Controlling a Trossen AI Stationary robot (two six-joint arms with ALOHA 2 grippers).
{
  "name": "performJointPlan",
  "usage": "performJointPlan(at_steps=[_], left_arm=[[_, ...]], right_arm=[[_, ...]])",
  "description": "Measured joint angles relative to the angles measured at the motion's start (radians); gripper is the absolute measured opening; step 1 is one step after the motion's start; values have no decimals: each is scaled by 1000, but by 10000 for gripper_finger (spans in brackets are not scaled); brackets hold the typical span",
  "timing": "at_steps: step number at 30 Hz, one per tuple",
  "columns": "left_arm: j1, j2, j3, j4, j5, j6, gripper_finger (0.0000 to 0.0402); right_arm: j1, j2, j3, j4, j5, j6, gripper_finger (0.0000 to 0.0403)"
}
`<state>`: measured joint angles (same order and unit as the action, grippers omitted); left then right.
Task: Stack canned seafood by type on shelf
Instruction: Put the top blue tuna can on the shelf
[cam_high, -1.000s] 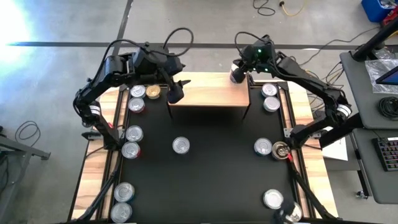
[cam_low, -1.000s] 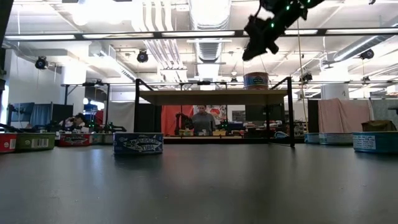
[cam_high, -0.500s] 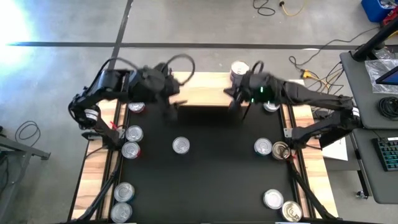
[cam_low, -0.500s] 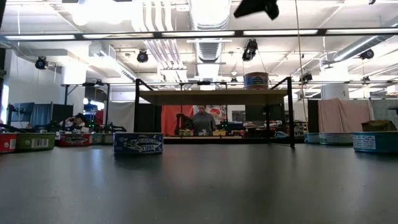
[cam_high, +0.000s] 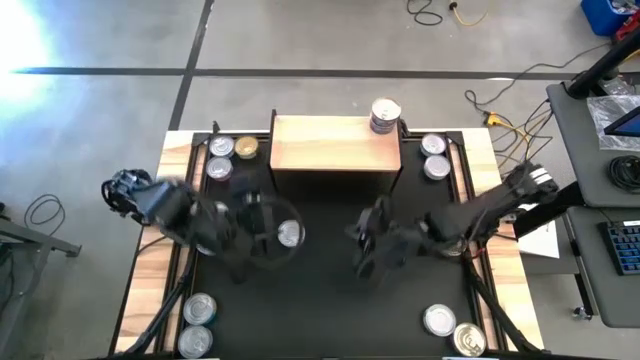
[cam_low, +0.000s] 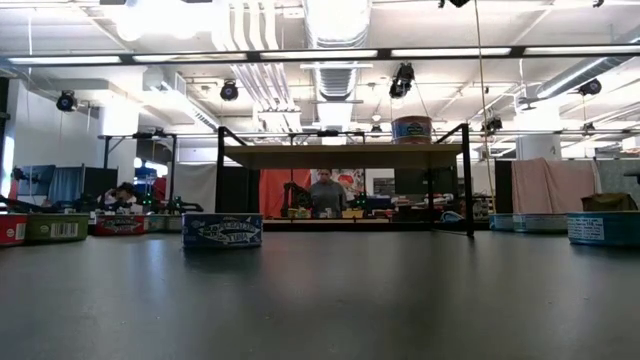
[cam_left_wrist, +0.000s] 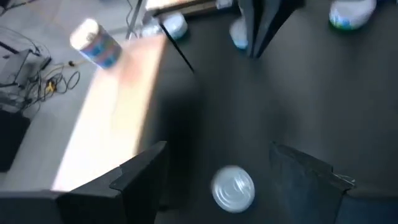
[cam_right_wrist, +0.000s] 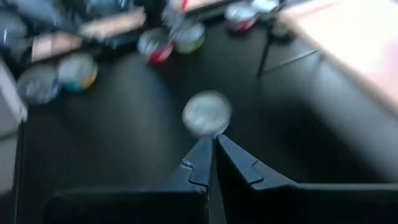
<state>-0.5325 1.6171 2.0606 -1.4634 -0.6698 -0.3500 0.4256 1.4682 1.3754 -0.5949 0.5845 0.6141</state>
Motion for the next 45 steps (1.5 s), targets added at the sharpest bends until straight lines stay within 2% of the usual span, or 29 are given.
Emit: performJointPlan(at_steps=[3, 8, 10, 12, 15, 17, 20, 23, 26, 27, 29, 33, 35, 38, 41, 45], left_arm=[[-67, -39, -160, 97, -2, -52, 261], [-135, -135, -393, 368, 0, -127, 261], [-139, -181, -469, 447, -14, -168, 261], [-137, -223, -532, 495, -71, -209, 261], [-121, -282, -597, 526, -182, -220, 261], [-101, -320, -623, 530, -217, -195, 261], [-60, -368, -638, 535, -210, -179, 261], [-29, -426, -665, 566, -163, -173, 261], [-25, -495, -735, 634, -147, -158, 261], [-26, -521, -767, 665, -146, -157, 261], [-27, -572, -839, 726, -136, -165, 261], [-27, -652, -1006, 818, -114, -250, 261], [-27, -668, -1077, 830, -98, -310, 261], [-27, -665, -1163, 832, -53, -331, 261], [-27, -641, -1216, 837, -2, -273, 261], [-13, -598, -1260, 841, 5, -326, 253]], right_arm=[[35, 76, 0, 0, -3, 36, 12], [32, 197, -1, -3, -18, 77, 15], [14, 226, -2, -11, -56, 64, 24], [-11, 241, -2, -30, -109, 70, 44], [-34, 247, -2, -65, -144, 99, 94], [-37, 246, -2, -68, -138, 121, 139], [-35, 244, -1, -76, -123, 122, 218], [-36, 261, -1, -89, -55, 96, 299], [-37, 307, -1, -122, 12, 47, 373], [-39, 325, -1, -141, 27, 39, 386], [-44, 361, 8, -178, 43, 42, 391], [-54, 416, 46, -285, 5, 285, 377], [-48, 431, 46, -286, -10, 315, 375], [-15, 433, 39, -284, -16, 281, 375], [8, 425, 18, -252, -13, 218, 375], [8, 425, -22, -38, -7, 90, 374]])
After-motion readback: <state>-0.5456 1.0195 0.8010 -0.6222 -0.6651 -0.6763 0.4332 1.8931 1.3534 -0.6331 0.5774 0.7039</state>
